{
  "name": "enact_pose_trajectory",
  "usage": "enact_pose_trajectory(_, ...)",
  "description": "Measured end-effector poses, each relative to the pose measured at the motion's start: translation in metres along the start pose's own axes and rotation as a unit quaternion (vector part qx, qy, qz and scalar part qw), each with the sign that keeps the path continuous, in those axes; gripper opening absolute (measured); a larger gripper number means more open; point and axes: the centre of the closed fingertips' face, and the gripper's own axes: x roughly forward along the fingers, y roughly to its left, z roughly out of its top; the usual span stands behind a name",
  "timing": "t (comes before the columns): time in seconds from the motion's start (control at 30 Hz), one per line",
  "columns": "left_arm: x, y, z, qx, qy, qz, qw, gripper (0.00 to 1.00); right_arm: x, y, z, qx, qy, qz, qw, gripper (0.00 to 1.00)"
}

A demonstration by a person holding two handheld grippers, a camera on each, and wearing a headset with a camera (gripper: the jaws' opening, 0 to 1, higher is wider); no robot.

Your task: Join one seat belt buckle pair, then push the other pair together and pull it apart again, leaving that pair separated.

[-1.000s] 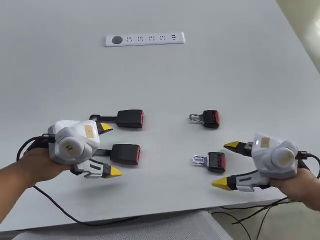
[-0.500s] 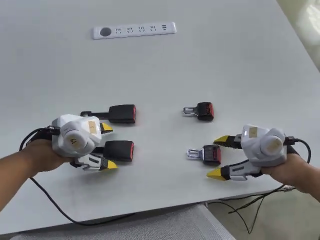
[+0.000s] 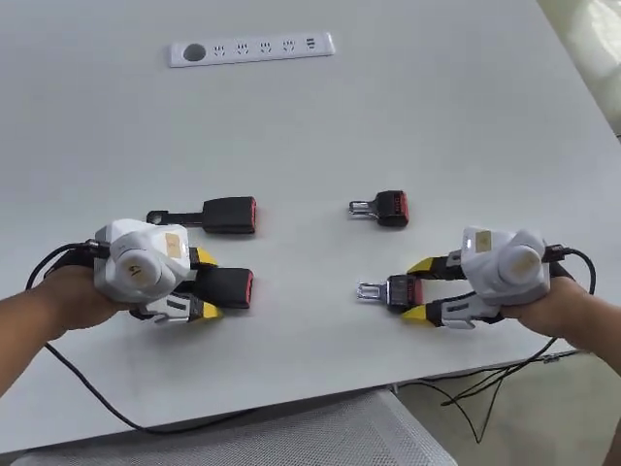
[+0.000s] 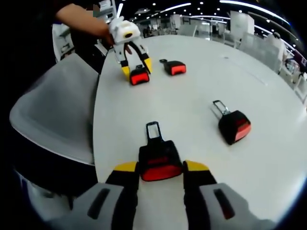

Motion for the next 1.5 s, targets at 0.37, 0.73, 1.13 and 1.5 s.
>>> enact_pose_trajectory(0.37, -0.001, 0.002, 0.001, -0.023, -0.010, 0.019, 0.9995, 0.36, 0.000, 0.001, 0.003, -0.024, -0.009, 0.011, 0.9996, 0.35)
enact_pose_trajectory(0.73, 0.000, 0.003, 0.001, -0.007, 0.004, 0.009, 0.9999, 0.36, 0.003, -0.002, 0.008, -0.009, -0.030, 0.008, 0.9995, 0.35)
enact_pose_trajectory(1.13, 0.001, 0.003, -0.001, 0.014, 0.013, -0.009, 0.9998, 0.36, 0.020, -0.001, 0.026, -0.005, -0.047, 0.018, 0.9987, 0.34)
enact_pose_trajectory(1.5, 0.000, 0.003, -0.004, 0.018, 0.015, -0.013, 0.9996, 0.36, 0.041, 0.005, 0.048, -0.016, -0.055, 0.029, 0.9979, 0.34)
